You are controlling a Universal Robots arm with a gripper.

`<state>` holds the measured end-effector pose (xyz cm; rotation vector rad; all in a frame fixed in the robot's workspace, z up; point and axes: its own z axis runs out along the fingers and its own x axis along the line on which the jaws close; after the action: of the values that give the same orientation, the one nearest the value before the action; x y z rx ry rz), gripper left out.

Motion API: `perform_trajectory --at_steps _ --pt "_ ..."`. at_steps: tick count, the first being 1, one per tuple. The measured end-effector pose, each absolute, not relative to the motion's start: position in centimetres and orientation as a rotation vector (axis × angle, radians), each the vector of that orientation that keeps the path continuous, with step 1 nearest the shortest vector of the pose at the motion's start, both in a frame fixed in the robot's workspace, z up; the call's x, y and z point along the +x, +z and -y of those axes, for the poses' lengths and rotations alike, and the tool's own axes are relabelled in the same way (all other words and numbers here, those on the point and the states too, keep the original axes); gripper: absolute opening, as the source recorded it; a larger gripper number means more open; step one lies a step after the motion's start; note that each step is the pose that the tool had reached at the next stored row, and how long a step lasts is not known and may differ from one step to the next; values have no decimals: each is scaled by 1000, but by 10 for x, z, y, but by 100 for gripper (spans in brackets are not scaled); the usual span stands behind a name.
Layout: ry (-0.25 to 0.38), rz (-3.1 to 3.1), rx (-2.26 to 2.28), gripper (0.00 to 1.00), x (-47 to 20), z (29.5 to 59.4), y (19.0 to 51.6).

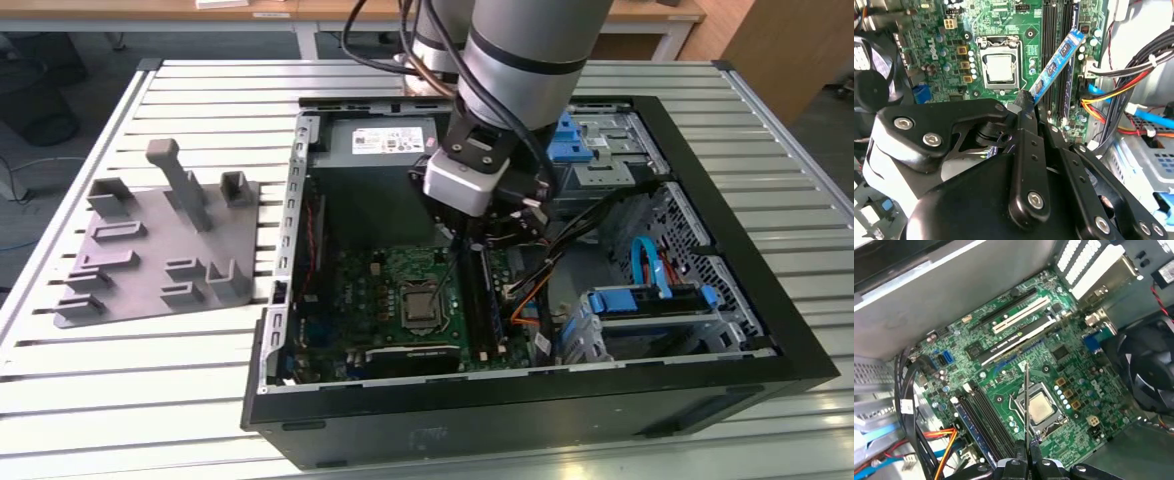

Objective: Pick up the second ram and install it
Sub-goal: 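Insert the second ram into the second slot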

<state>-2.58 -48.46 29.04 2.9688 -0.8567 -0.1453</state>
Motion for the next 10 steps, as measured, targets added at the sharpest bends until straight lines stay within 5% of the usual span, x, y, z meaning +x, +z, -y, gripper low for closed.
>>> perform_trajectory --at_steps 10 --pt "-138 587 3025 14 -26 485 289"
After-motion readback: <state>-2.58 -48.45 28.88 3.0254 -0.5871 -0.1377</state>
